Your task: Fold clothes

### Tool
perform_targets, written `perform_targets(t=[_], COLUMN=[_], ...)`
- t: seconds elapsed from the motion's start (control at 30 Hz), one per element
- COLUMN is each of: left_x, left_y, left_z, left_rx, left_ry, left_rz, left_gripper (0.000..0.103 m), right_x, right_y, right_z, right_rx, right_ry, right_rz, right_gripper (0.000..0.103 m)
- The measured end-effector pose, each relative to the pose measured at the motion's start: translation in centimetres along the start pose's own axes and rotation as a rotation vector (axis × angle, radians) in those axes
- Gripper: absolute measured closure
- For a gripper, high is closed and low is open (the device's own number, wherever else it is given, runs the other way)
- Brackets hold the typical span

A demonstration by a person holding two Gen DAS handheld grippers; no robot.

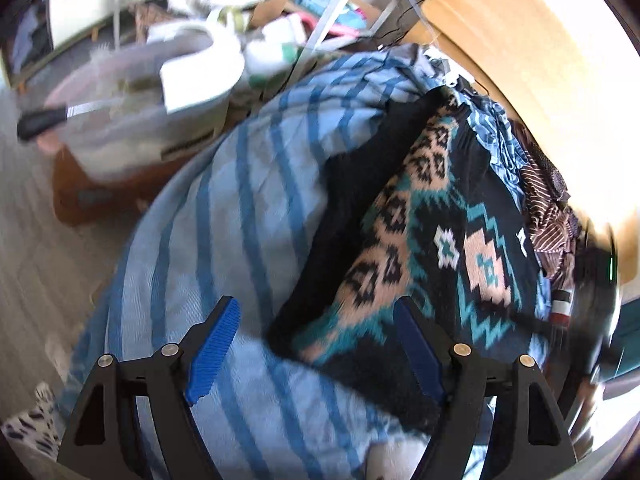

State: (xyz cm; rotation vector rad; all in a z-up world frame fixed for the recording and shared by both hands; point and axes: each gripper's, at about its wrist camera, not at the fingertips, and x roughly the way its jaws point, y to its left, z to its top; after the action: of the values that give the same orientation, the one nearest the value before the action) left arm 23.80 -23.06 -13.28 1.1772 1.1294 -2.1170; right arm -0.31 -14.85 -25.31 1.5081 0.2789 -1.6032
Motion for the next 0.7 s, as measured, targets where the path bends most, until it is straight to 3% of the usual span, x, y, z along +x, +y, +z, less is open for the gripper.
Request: perform_targets(t=[0.1, 0.23, 0.3, 0.33, 0.5, 0.57, 0.63, 0.7], left_x=[0.3, 0.8, 1.1, 1.1, 2.3, 3.3, 4.3, 5.3], left_y=[1.7, 4.3, 4.0, 3.5, -0.7, -2.1, -3.1, -3.8], left_z=[-0.9, -1.2, -0.5, -0.1, 1.1, 1.2, 1.1, 1.0], left_rx=[-0.132, -0.402, -0.4, -0.37, -0.105, -0.004, 0.085, 0.145], left_ry=[0.02, 0.012, 0.025, 0.035, 0.138, 0.175, 0.208, 0.236], left_rz=[-0.054, -0.273, -0.343, -0.343, -0.186, -0.094, -0.024, 0.036], left_gripper=[0.024, 0.024, 0.024, 0.024, 0.03, 0.043, 0.046, 0.047], right_x=[0.8, 2.3, 3.0, 3.3, 4.3, 4.8, 5.2, 5.1], right_y=[1.6, 3.8, 4.9, 5.4, 6.9, 6.9, 6.5, 5.6], right_z=[-4.3, -6.8, -7.3, -7.4, -7.7, -7.9, -7.9, -7.9], right_rx=[-0.045, -0.127, -0.185, -0.208, -0.26, -0.256, -0.235, -0.187], right_ry=[0.066, 0.119, 0.133, 0.141, 0.125, 0.116, 0.121, 0.111], right_rz=[0.069, 0.115, 0.113, 0.117, 0.11, 0.103, 0.097, 0.132], right_gripper=[0.04, 0.04, 0.04, 0.04, 0.04, 0.053, 0.061, 0.061])
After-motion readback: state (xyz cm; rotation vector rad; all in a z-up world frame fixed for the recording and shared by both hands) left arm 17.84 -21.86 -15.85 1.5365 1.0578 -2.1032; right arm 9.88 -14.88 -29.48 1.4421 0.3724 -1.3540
